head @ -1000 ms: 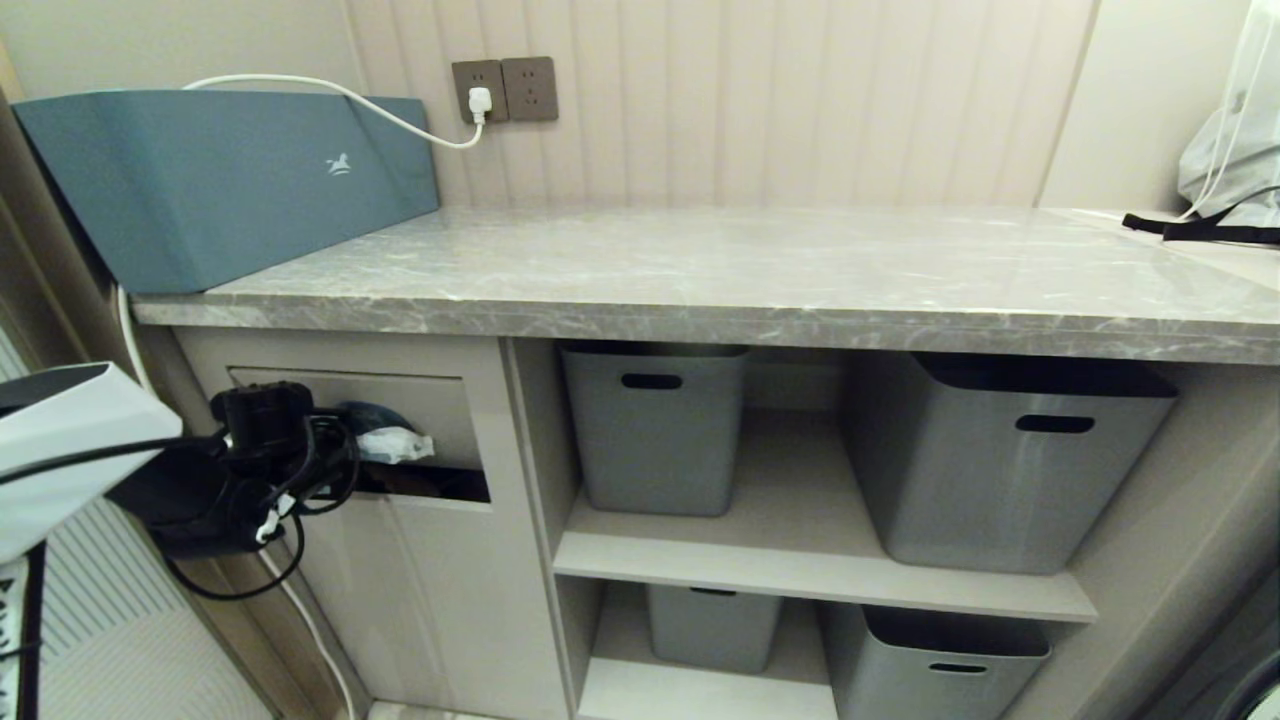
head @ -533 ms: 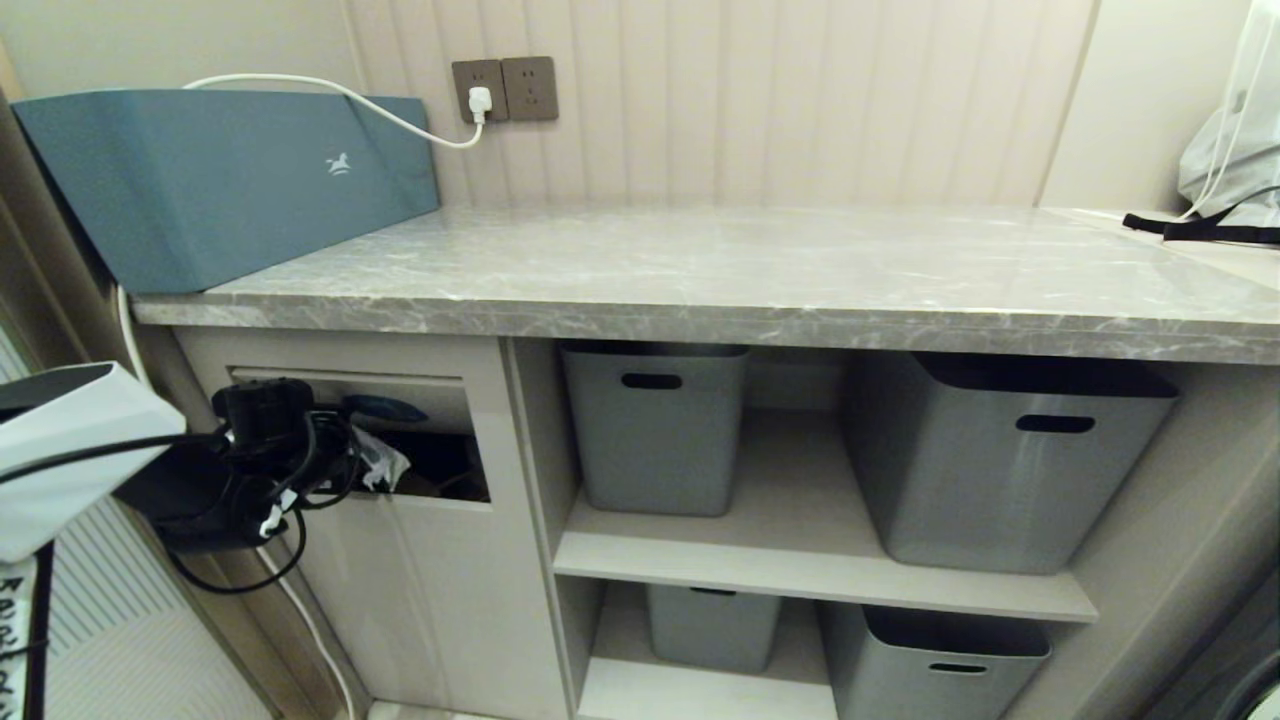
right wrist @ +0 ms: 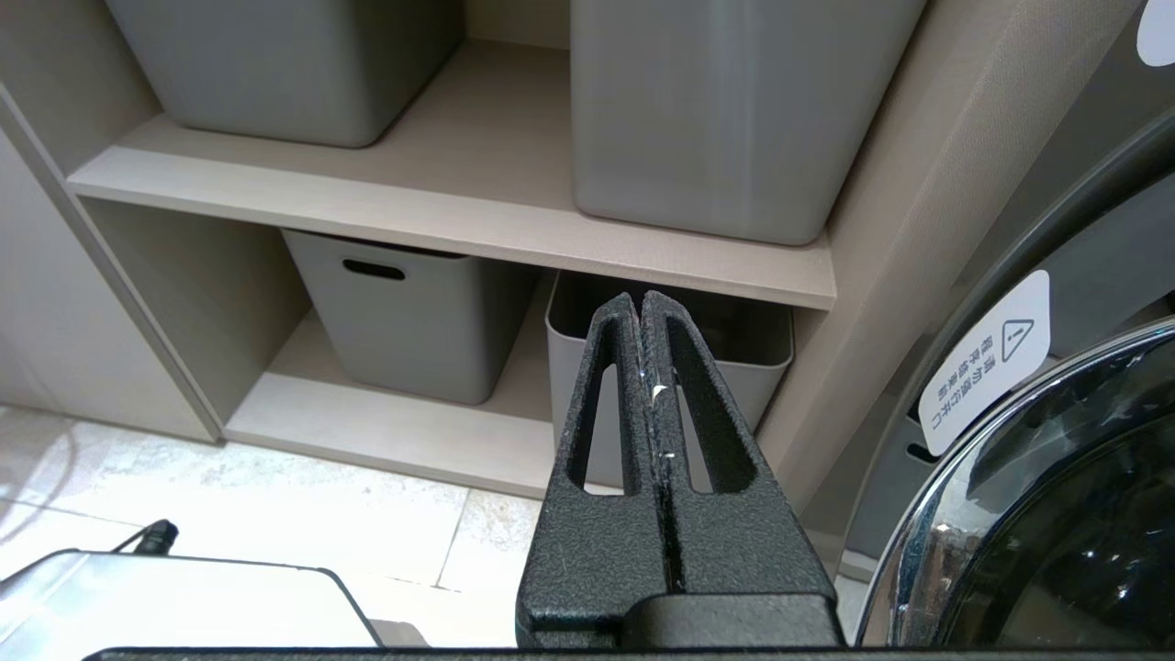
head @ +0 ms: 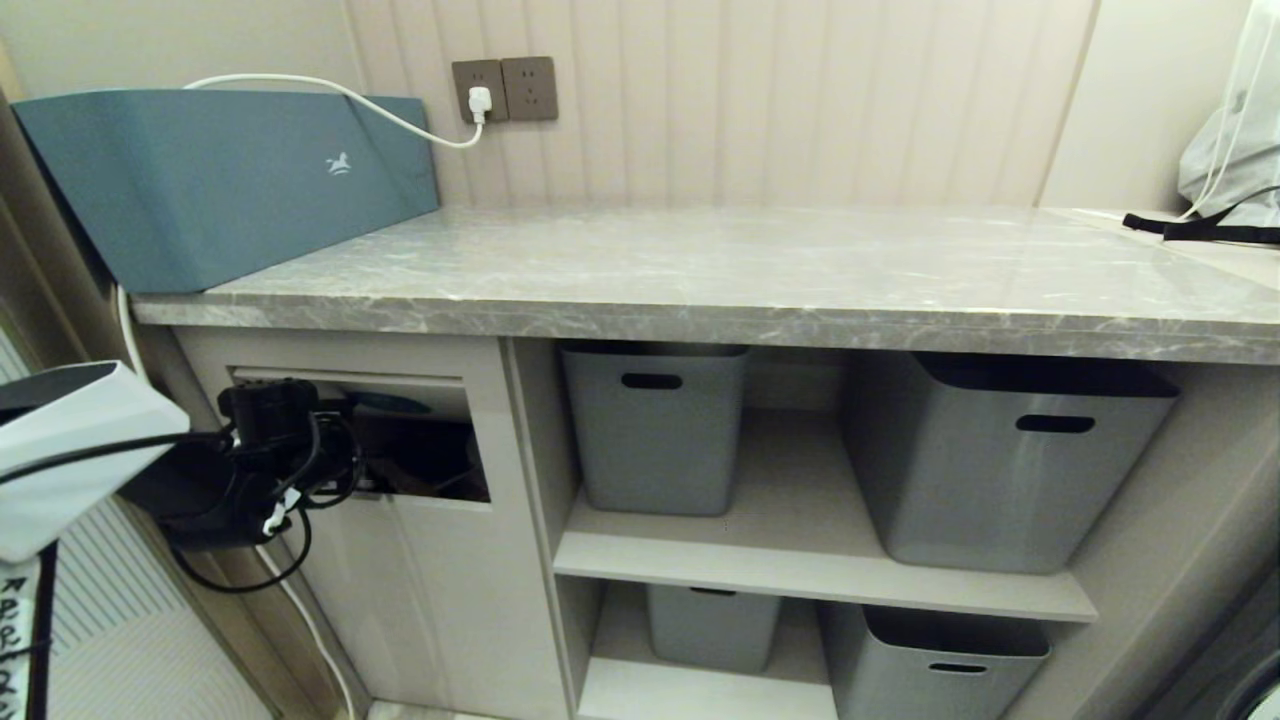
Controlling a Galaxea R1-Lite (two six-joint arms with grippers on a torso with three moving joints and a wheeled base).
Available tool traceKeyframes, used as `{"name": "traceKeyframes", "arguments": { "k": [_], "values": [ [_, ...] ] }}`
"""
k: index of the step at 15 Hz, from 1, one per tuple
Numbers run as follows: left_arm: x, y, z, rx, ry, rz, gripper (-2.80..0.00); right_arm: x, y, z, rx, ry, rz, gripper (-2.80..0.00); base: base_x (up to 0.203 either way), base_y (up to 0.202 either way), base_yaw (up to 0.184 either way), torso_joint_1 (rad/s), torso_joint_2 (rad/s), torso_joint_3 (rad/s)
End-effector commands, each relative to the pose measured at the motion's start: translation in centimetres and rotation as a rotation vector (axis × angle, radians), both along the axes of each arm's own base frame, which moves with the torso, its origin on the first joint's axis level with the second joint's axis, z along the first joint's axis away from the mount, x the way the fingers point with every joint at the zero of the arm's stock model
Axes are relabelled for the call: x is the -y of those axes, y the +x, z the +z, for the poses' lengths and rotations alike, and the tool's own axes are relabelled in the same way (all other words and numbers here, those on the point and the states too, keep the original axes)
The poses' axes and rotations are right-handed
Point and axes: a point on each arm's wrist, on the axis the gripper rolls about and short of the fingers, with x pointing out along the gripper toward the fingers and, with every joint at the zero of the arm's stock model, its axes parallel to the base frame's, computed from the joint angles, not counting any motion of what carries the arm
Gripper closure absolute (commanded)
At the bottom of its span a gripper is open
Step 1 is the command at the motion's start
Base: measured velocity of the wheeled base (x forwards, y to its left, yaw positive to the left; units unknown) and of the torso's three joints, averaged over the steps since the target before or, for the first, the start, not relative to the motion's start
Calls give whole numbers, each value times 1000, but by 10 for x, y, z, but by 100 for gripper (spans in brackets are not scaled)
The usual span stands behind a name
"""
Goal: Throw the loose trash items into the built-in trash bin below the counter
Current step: Put the garbage in the trash can
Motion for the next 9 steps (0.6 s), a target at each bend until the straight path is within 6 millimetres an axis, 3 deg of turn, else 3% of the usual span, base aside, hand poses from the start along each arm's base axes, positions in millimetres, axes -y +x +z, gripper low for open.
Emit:
{"name": "traceKeyframes", "arguments": {
  "k": [1,5,9],
  "values": [
    [0,-1,3,10,-5,6,-280,0,0,0,-3,-2,1,0,0,0,0,0,0,0],
    [-4,-21,5,-28,8,62,-280,0,0,0,-1,4,2,0,0,0,0,0,0,0],
    [-1,-49,47,42,8,73,-280,0,0,1,-1,3,4,0,0,0,0,0,0,0]
  ]
}}
